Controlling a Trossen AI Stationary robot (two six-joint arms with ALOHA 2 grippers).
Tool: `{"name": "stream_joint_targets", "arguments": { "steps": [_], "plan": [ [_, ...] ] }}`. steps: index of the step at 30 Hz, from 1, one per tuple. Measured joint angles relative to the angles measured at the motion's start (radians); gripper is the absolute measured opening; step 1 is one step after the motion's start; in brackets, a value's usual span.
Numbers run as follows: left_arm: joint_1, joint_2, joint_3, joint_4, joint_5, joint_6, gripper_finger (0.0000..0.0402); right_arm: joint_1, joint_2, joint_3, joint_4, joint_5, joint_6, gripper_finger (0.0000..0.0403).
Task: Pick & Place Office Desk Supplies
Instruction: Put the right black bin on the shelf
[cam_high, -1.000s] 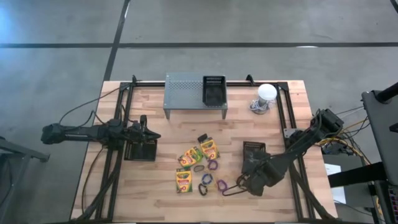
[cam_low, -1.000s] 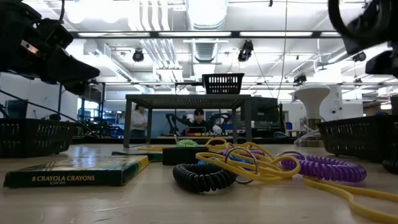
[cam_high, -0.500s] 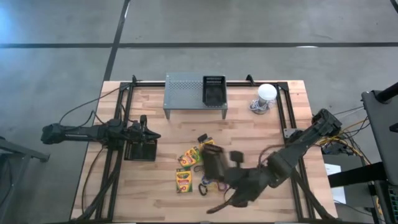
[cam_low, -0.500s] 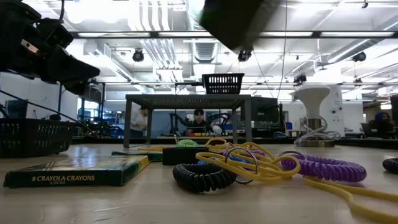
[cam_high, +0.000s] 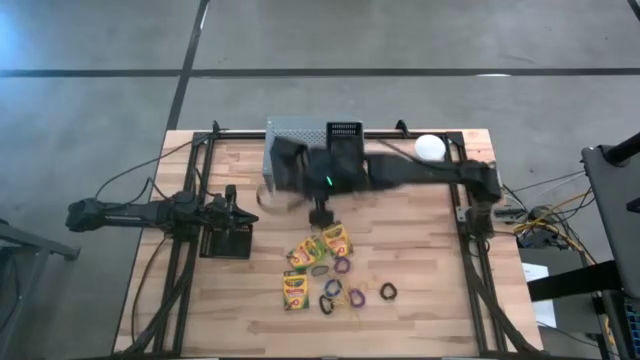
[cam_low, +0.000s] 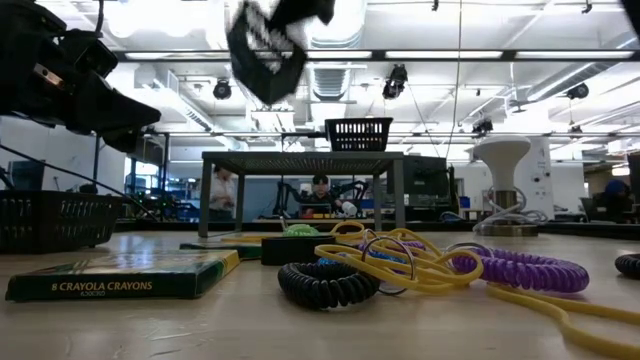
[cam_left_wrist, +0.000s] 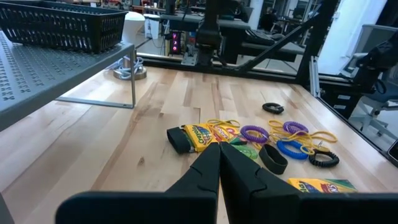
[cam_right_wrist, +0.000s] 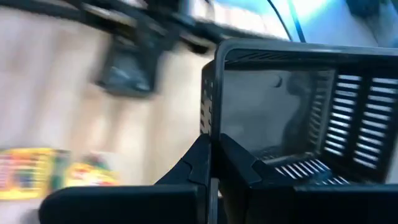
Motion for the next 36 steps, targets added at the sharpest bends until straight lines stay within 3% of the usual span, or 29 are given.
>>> {"name": "stream_joint_targets", "arguments": {
  "steps": [5,11,23,36],
  "plan": [
    [0.0,0.0,0.0,0.001,0.0,0.0,0.0014,-0.134,0.132,0.173,-0.154,-0.025,-0.035,0.0013],
    [0.0,0.0,0.0,0.006,0.0,0.003,0.0014,-0.17,0.274,0.377,-0.394,-0.015,-0.017,0.0013],
    [0.0,0.006,0.0,0.007,0.0,0.0,0.0014,-0.164,0.257,0.312,-0.406,0.114,0.043,0.002],
    [0.0,0.006,0.0,0.007,0.0,0.0,0.0014,-0.16,0.249,0.321,-0.397,0.115,0.072,0.0122]
  ]
}}
